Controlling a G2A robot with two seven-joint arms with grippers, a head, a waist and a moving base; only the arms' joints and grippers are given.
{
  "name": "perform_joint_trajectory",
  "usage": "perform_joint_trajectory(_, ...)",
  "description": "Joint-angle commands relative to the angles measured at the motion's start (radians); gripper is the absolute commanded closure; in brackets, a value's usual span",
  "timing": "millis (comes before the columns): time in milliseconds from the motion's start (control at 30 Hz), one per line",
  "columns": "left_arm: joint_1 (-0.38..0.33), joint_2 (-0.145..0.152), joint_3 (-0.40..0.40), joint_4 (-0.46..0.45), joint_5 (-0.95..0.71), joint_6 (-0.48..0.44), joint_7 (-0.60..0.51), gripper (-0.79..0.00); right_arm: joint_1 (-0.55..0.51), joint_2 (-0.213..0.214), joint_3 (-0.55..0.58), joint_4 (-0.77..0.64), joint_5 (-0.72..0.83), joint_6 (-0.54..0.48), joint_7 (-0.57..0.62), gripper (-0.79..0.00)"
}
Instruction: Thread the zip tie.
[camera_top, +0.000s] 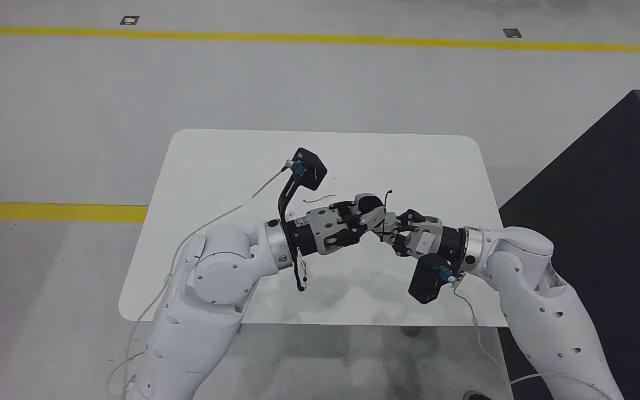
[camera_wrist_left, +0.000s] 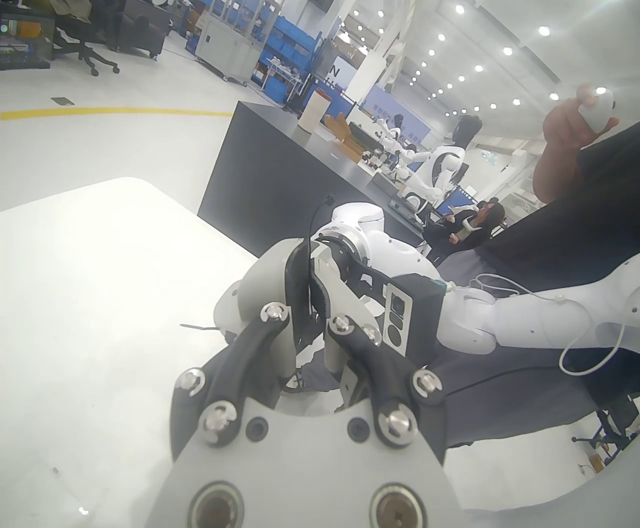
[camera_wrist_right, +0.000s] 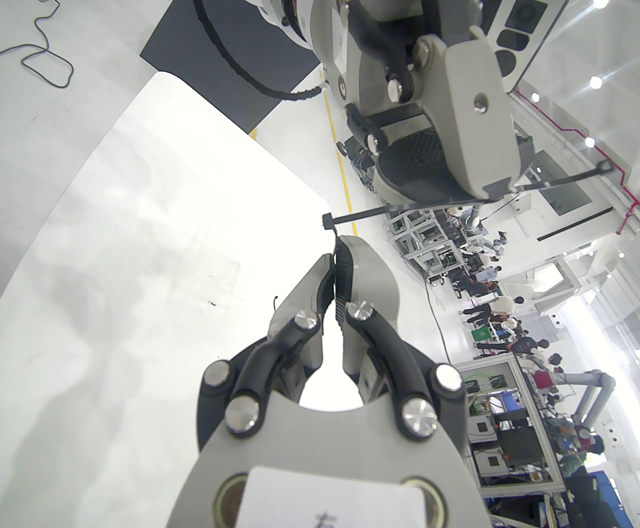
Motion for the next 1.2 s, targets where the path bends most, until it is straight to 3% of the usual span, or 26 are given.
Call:
perform_joint_trajectory(0,0.000,0.003,-0.001,-0.001,0.001,0.003,0.000,0.000,0.000,0.000,0.000,0.000,0.000,0.000,0.000,0.000)
perform_joint_trajectory(533,-0.014,0.016,0.017,0.008,0.007,0.025,-0.003,0.000,-0.011,-0.001,-0.004,-0.005,0.046,0.007,0.019,0.000)
perform_joint_trajectory(1167,-0.003,0.033,0.026,-0.025,0.105,-0.037,0.071,0.000,0.019,0.010,-0.033,0.033,0.273,-0.145,0.085,0.000)
